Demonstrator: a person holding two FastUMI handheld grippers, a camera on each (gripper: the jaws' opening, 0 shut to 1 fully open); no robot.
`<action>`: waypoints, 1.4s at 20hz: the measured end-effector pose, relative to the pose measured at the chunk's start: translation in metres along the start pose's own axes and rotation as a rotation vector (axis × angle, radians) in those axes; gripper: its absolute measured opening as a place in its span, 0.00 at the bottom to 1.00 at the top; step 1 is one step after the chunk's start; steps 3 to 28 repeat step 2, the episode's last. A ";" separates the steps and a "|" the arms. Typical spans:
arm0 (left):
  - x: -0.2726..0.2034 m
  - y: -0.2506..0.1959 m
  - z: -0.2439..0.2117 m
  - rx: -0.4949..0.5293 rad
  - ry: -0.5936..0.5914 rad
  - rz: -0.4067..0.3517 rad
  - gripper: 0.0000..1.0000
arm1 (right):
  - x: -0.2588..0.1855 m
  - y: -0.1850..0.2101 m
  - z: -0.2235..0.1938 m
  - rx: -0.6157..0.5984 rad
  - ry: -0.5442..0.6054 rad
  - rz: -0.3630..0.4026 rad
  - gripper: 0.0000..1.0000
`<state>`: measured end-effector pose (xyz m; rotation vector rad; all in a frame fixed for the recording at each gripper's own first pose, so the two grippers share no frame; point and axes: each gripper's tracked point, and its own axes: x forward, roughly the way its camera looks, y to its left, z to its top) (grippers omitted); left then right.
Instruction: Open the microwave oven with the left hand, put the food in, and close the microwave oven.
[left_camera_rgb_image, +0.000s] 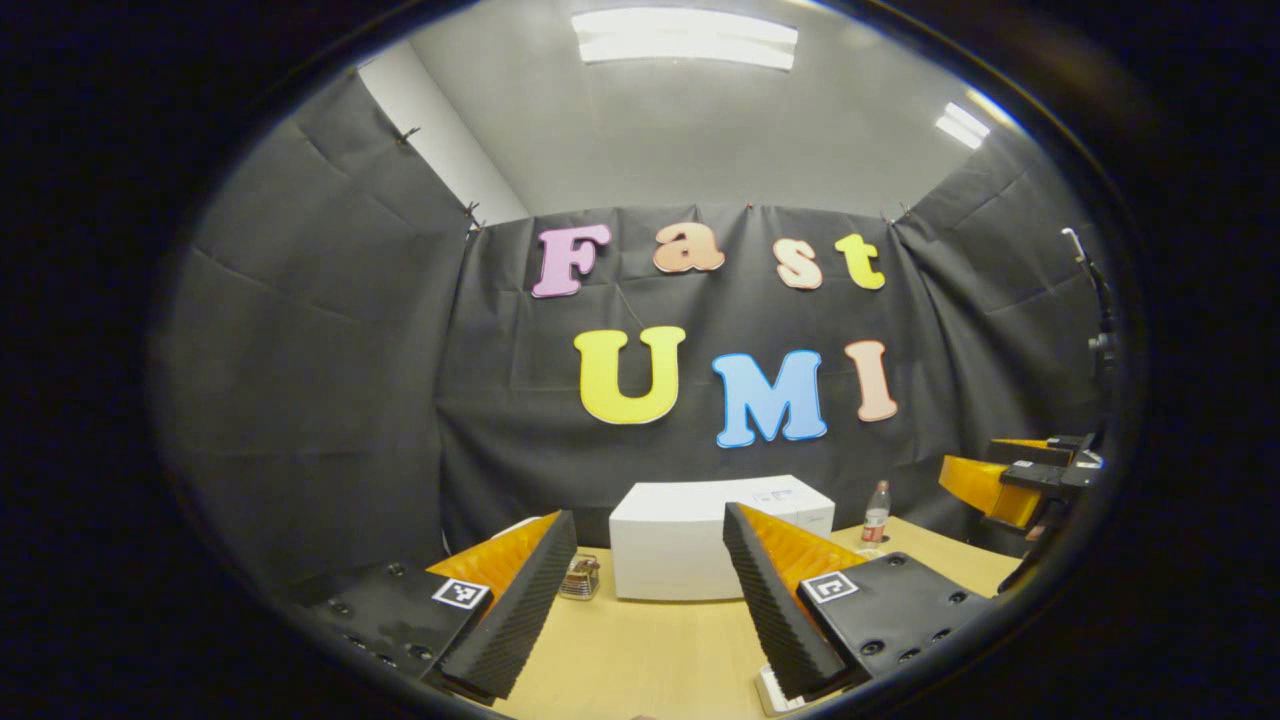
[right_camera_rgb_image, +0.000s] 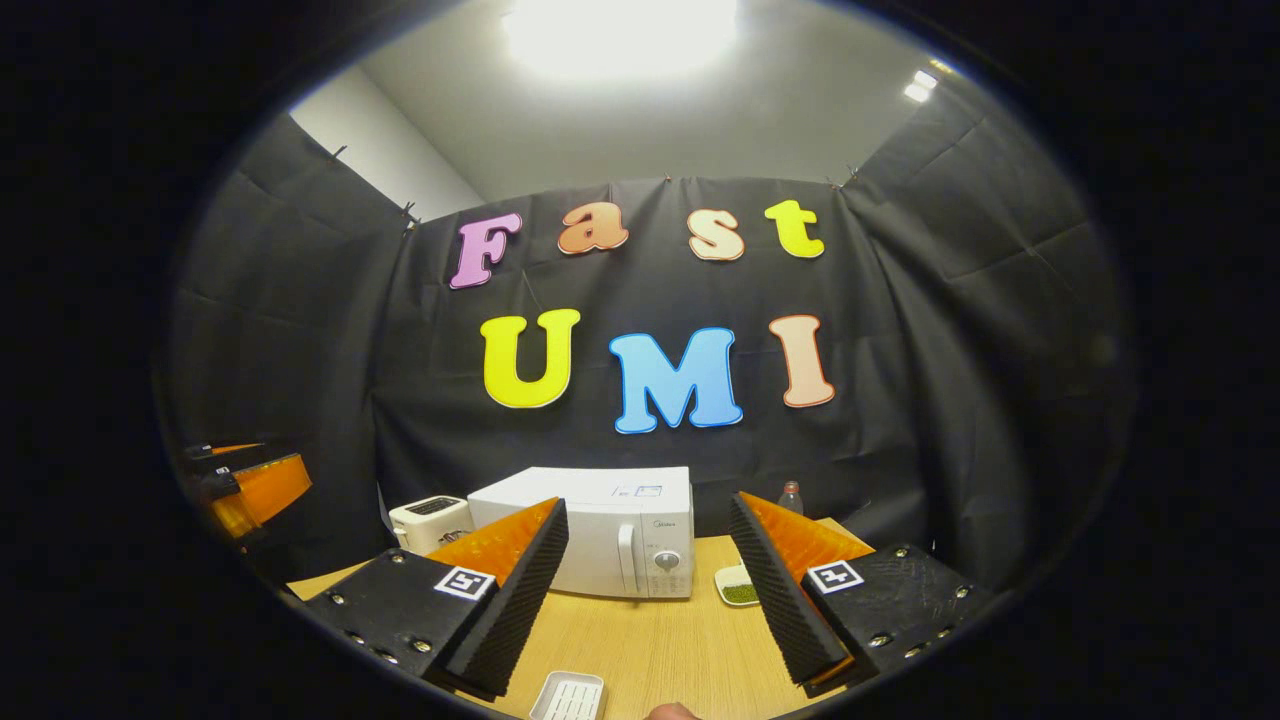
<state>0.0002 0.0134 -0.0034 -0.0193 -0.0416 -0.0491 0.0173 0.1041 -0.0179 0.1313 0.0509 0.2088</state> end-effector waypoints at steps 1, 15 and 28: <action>0.001 0.000 0.000 0.004 -0.002 -0.001 1.00 | -0.001 0.002 -0.001 0.000 0.004 0.003 0.98; 0.002 0.000 0.001 0.005 -0.001 -0.003 0.97 | 0.000 0.004 -0.002 0.004 0.008 0.008 0.98; 0.002 0.000 0.001 0.005 -0.001 -0.003 0.97 | 0.000 0.004 -0.002 0.004 0.008 0.008 0.98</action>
